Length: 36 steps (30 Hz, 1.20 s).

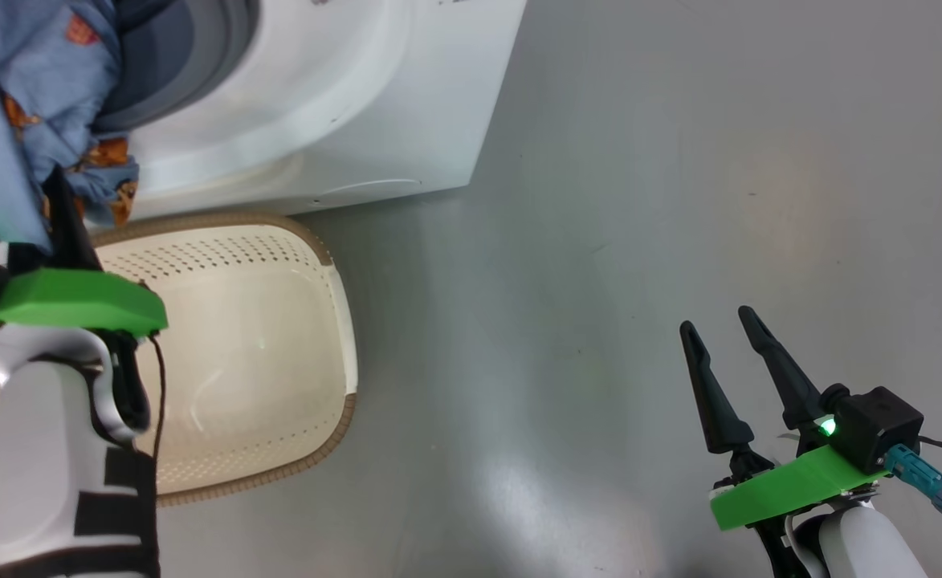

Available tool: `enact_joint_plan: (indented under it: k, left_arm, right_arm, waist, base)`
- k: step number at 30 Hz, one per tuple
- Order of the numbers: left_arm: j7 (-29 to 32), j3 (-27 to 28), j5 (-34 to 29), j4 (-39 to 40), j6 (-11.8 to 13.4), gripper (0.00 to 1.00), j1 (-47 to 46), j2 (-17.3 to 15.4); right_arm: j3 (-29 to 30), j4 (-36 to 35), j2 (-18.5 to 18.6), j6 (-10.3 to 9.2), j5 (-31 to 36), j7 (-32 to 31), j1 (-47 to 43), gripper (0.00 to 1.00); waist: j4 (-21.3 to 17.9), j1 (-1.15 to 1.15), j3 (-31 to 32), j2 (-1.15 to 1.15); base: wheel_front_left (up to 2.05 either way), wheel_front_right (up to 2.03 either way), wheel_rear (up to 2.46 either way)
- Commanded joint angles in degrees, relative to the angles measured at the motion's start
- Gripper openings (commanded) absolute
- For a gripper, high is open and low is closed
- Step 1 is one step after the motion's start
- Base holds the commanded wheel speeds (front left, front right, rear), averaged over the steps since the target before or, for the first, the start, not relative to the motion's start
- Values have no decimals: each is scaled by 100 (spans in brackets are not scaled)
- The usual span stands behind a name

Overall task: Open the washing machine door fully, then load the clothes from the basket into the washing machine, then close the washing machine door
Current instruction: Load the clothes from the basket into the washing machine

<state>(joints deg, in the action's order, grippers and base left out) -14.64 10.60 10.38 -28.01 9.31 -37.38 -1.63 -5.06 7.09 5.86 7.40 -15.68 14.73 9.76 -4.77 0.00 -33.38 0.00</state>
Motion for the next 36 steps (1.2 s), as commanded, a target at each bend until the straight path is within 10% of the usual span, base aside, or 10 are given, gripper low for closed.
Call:
enact_joint_plan:
  k: [1,19,36]
  left_arm:
    - [-36,85,-22,257,6,0,227,-146]
    - [58,-189,-380,1040,113,0,-249,-708]
    - [-13,-304,-656,-926,36,0,-1769,-1567]
  right_arm:
    - [-150,-85,16,9,39,27,-4,100]
    - [-410,60,-156,9,-102,27,-55,100]
    - [-741,167,-223,9,-139,27,-249,100]
  waist:
    - [46,0,55,0]
    - [-315,0,244,0]
    - [-885,0,204,0]
  base:
    - [0,0,0]
    - [0,0,0]
    - [0,0,0]
